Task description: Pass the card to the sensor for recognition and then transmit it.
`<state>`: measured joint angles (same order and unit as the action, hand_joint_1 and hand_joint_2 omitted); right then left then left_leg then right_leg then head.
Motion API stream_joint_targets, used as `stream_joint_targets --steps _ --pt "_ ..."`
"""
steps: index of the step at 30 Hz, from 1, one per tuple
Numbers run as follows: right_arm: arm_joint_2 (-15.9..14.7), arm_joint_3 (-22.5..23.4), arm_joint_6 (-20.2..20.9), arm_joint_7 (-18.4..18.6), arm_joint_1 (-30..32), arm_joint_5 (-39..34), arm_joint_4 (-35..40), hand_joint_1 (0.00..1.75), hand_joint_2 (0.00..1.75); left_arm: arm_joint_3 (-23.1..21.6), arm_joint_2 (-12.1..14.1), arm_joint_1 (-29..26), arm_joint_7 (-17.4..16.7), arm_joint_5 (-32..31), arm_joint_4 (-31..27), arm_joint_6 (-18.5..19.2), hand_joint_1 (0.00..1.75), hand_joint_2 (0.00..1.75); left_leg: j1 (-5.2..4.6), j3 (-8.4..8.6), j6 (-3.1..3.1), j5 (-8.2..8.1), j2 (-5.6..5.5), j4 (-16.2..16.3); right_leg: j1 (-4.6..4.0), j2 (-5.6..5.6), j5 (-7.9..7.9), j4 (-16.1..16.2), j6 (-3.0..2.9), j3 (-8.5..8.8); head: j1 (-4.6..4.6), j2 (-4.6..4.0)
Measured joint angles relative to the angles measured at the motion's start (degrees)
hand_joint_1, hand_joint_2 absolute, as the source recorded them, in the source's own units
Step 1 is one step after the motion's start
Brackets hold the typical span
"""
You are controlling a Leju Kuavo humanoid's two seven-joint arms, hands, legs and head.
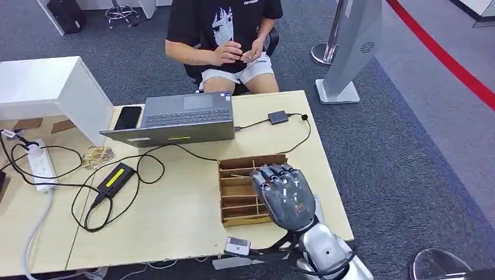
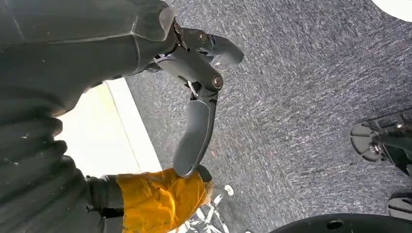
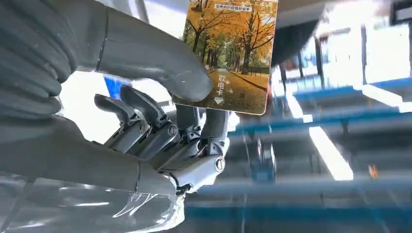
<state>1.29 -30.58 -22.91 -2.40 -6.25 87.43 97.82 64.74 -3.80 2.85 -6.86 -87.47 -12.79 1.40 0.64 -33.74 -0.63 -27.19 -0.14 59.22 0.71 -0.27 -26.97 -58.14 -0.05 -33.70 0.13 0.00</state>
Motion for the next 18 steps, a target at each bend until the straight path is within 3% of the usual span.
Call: stream_joint_targets --steps 5,9,13,18 --pt "0.1 1.1 7.0 0.8 -9.1 -1.9 0.7 1.75 1.75 -2.7 0.6 0.2 0.5 0.0 0.0 0.7 0.0 1.75 0.0 0.03 -0.06 0.08 0.14 0.0 0.0 0.09 0.11 0.0 -0.06 0.0 0.0 0.02" --pt "1.7 3.7 11.4 2.4 -18.7 -3.9 -5.3 1.75 1.75 -5.9 1.3 0.4 1.0 0.0 0.0 1.3 0.0 1.75 0.0 0.01 -0.02 0.24 0.14 0.0 0.0 0.09 0.25 -0.1 -0.06 -0.03 0.06 0.0" --pt "3.8 7.4 13.3 4.2 -28.0 -4.0 -14.1 1.75 1.75 -9.0 1.6 0.6 1.2 0.0 0.0 1.9 0.0 1.75 0.0 0.0 -0.02 0.32 0.11 0.0 0.0 0.08 0.28 -0.1 -0.06 -0.03 0.04 0.02" --pt "6.1 9.9 14.6 5.3 -34.3 -3.4 -23.5 1.75 1.75 -11.1 1.7 0.6 1.6 0.0 0.0 2.3 0.0 1.75 0.0 0.0 -0.02 0.31 0.11 0.0 0.0 0.09 0.28 -0.1 -0.06 -0.04 0.04 0.02"
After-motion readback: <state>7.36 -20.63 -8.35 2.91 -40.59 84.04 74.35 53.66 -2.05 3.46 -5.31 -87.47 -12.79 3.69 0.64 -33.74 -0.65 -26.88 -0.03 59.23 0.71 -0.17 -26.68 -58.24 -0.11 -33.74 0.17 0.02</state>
